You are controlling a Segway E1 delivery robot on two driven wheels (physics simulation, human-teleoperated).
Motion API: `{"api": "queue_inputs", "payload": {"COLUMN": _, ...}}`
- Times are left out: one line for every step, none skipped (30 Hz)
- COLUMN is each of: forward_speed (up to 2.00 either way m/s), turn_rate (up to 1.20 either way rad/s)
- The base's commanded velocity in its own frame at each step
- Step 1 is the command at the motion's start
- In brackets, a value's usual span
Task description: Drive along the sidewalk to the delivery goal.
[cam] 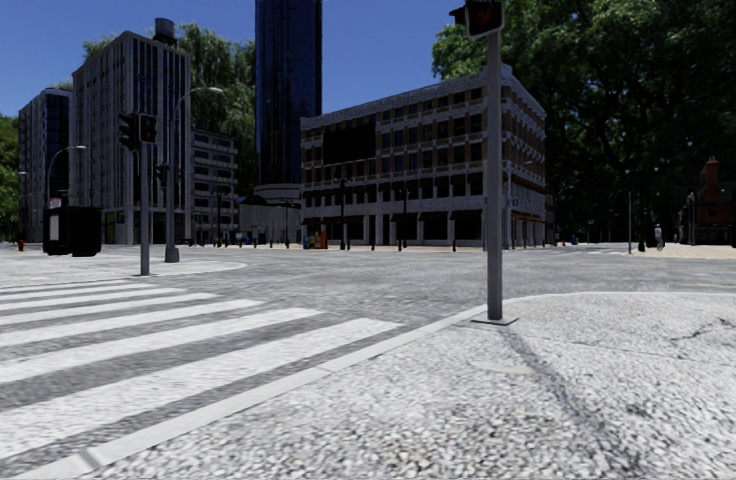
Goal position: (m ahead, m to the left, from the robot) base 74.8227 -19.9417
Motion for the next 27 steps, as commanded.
{"api": "queue_inputs", "payload": {"forward_speed": 2.0, "turn_rate": 1.2}}
{"api": "queue_inputs", "payload": {"forward_speed": 2.0, "turn_rate": 1.2}}
{"api": "queue_inputs", "payload": {"forward_speed": 2.0, "turn_rate": 1.2}}
{"api": "queue_inputs", "payload": {"forward_speed": 2.0, "turn_rate": 1.2}}
{"api": "queue_inputs", "payload": {"forward_speed": 2.0, "turn_rate": 1.2}}
{"api": "queue_inputs", "payload": {"forward_speed": 2.0, "turn_rate": 1.2}}
{"api": "queue_inputs", "payload": {"forward_speed": 2.0, "turn_rate": 1.2}}
{"api": "queue_inputs", "payload": {"forward_speed": 2.0, "turn_rate": 1.2}}
{"api": "queue_inputs", "payload": {"forward_speed": 2.0, "turn_rate": 1.2}}
{"api": "queue_inputs", "payload": {"forward_speed": 2.0, "turn_rate": 1.2}}
{"api": "queue_inputs", "payload": {"forward_speed": 2.0, "turn_rate": 1.2}}
{"api": "queue_inputs", "payload": {"forward_speed": 2.0, "turn_rate": 1.2}}
{"api": "queue_inputs", "payload": {"forward_speed": 2.0, "turn_rate": 0.93}}
{"api": "queue_inputs", "payload": {"forward_speed": 2.0, "turn_rate": 0.93}}
{"api": "queue_inputs", "payload": {"forward_speed": 2.0, "turn_rate": 0.78}}
{"api": "queue_inputs", "payload": {"forward_speed": 2.0, "turn_rate": 0.74}}
{"api": "queue_inputs", "payload": {"forward_speed": 2.0, "turn_rate": 0.66}}
{"api": "queue_inputs", "payload": {"forward_speed": 2.0, "turn_rate": 0.44}}
{"api": "queue_inputs", "payload": {"forward_speed": 2.0, "turn_rate": 0.34}}
{"api": "queue_inputs", "payload": {"forward_speed": 2.0, "turn_rate": 0.18}}
{"api": "queue_inputs", "payload": {"forward_speed": 2.0, "turn_rate": 0.18}}
{"api": "queue_inputs", "payload": {"forward_speed": 2.0, "turn_rate": 0.06}}
{"api": "queue_inputs", "payload": {"forward_speed": 2.0, "turn_rate": 0.01}}
{"api": "queue_inputs", "payload": {"forward_speed": 2.0, "turn_rate": 0.0}}
{"api": "queue_inputs", "payload": {"forward_speed": 2.0, "turn_rate": 0.0}}
{"api": "queue_inputs", "payload": {"forward_speed": 2.0, "turn_rate": 0.0}}
{"api": "queue_inputs", "payload": {"forward_speed": 2.0, "turn_rate": 0.0}}
